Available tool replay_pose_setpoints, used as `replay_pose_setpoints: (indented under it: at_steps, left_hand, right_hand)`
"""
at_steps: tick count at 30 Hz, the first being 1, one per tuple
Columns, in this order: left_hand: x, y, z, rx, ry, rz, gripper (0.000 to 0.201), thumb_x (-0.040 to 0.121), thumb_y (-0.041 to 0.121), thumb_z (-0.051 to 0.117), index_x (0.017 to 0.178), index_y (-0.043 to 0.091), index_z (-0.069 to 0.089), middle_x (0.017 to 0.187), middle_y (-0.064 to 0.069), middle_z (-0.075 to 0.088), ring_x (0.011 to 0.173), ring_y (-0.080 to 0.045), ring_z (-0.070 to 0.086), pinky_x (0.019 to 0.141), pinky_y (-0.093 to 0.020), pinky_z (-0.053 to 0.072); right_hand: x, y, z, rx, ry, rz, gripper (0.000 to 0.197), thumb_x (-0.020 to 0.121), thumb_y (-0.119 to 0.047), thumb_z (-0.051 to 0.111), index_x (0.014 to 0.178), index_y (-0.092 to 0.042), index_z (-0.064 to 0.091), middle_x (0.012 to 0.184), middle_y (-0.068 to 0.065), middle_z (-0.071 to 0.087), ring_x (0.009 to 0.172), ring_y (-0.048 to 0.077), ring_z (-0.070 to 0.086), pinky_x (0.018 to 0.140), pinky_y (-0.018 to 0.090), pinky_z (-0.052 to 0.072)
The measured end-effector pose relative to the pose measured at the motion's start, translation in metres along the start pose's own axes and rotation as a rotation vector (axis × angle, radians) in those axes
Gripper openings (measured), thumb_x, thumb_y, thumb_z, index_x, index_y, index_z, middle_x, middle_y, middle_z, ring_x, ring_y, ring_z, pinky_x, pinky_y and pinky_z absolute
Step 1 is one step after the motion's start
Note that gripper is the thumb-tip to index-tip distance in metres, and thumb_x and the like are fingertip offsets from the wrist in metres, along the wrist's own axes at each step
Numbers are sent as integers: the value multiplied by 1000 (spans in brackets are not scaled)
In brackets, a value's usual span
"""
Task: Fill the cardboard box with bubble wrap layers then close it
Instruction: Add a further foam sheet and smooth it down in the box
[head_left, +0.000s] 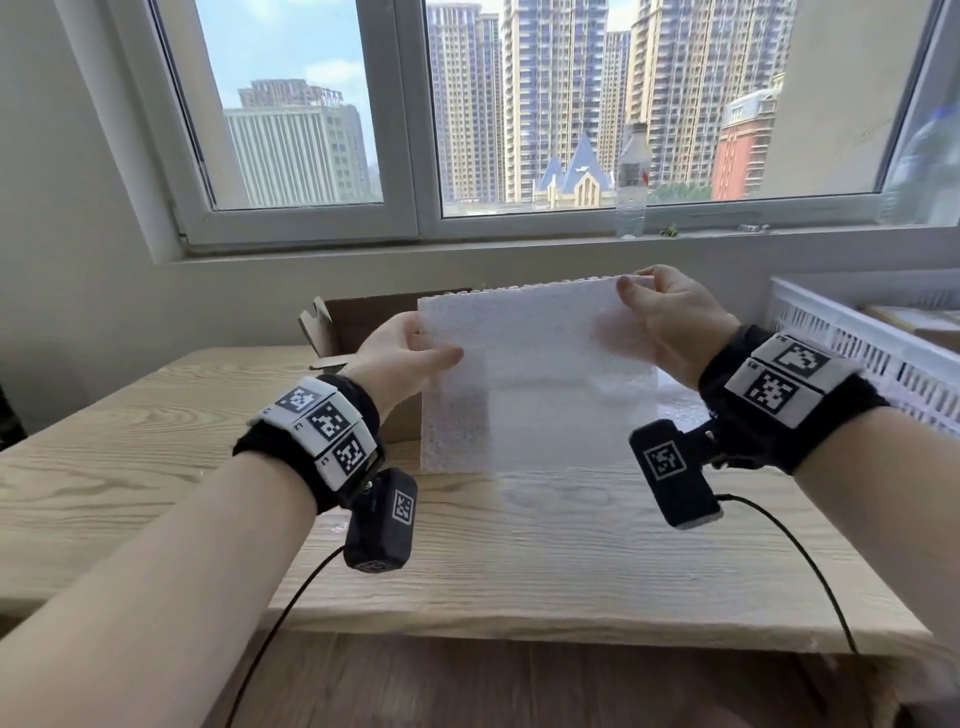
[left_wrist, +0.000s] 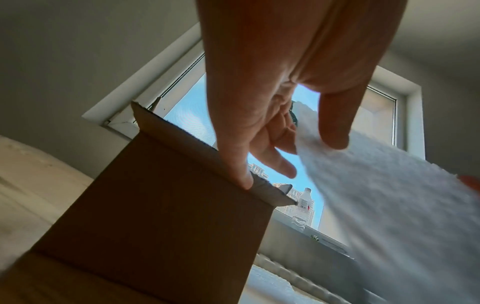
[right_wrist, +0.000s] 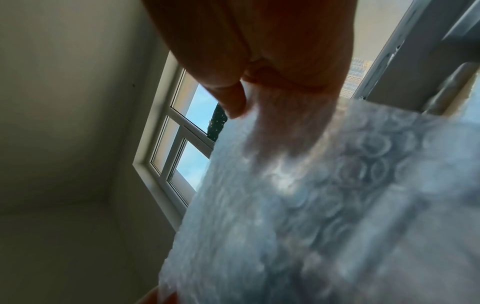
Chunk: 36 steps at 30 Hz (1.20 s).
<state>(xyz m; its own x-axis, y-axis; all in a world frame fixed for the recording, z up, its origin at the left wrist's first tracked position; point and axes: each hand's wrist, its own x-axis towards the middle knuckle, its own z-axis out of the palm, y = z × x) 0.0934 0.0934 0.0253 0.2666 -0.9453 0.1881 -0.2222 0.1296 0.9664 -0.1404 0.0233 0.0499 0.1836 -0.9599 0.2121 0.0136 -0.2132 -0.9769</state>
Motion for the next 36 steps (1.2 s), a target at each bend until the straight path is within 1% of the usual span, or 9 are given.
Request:
replay_pose_setpoints:
  at_steps: [6, 9, 12, 18, 21, 25, 31, 34, 36]
  left_hand:
    - [0, 0, -3, -58, 122, -12, 15, 90, 12, 60, 99, 22, 53, 115, -12, 60, 108, -32, 63, 94, -51, 51]
    - [1, -2, -10, -128, 89, -55, 69, 81, 14, 72, 138, 19, 33, 126, -17, 57, 109, -32, 62, 93, -52, 51]
    - [-3, -1, -15, -74, -35, -125, 105, 64, 15, 83, 140, 49, 18, 142, -20, 40, 118, -35, 55, 91, -55, 51]
    - [-12, 7, -16, -181, -181, -66, 58, 76, -13, 65, 120, 23, 58, 128, -17, 51, 95, -26, 64, 76, -35, 60]
    - [-13, 11, -21, -83, -204, -64, 55, 72, -11, 69, 118, 19, 64, 109, -13, 59, 92, -24, 64, 89, -38, 56]
    - [-12, 16, -21, 102, -87, 14, 49, 72, -9, 72, 108, 24, 66, 121, -15, 63, 108, -30, 62, 100, -43, 48]
    - [-6, 15, -25, 276, 95, 85, 26, 82, 11, 66, 105, 22, 64, 111, 0, 64, 107, -20, 61, 99, -37, 49]
    - [-6, 16, -30, 435, 204, 179, 17, 92, 23, 56, 105, 17, 65, 97, 7, 59, 100, -12, 55, 88, -26, 43]
    - [-6, 17, -36, 505, 239, 233, 19, 95, 27, 53, 105, 16, 63, 94, 6, 58, 95, -12, 53, 82, -25, 40]
  right_hand:
    - [-13, 2, 2, -33, -257, 194, 53, 83, 7, 61, 127, -14, 41, 108, 16, 64, 81, 25, 68, 71, 35, 60]
    - [-13, 6, 6, 26, -145, 160, 59, 81, 12, 62, 130, -11, 38, 109, 19, 61, 71, 23, 66, 61, 29, 60]
    - [-10, 7, 8, 118, -68, 129, 54, 81, 13, 61, 120, -18, 41, 103, 20, 59, 73, 26, 65, 63, 30, 61]
    - [-8, 9, 11, 17, -3, 10, 16, 86, 6, 59, 80, -8, 62, 90, 12, 63, 79, 18, 65, 72, 19, 58]
    - [-7, 7, 10, 3, -9, -26, 11, 84, 3, 63, 89, -7, 65, 98, 12, 64, 80, 15, 64, 80, 21, 56]
    - [-9, 2, 11, -210, -98, -74, 46, 72, 10, 71, 115, -4, 62, 108, 11, 64, 90, 18, 64, 88, 24, 51]
    - [-9, -6, 21, -529, 28, -244, 26, 78, -13, 74, 103, -9, 69, 92, -2, 63, 86, 9, 60, 80, 19, 48]
    - [0, -7, 26, -615, 73, -333, 33, 82, -30, 68, 105, -7, 66, 106, 0, 53, 100, 13, 53, 94, 28, 46]
    - [7, -8, 32, -554, 56, -337, 36, 85, -31, 65, 110, -5, 61, 95, -3, 53, 87, 11, 52, 82, 26, 47]
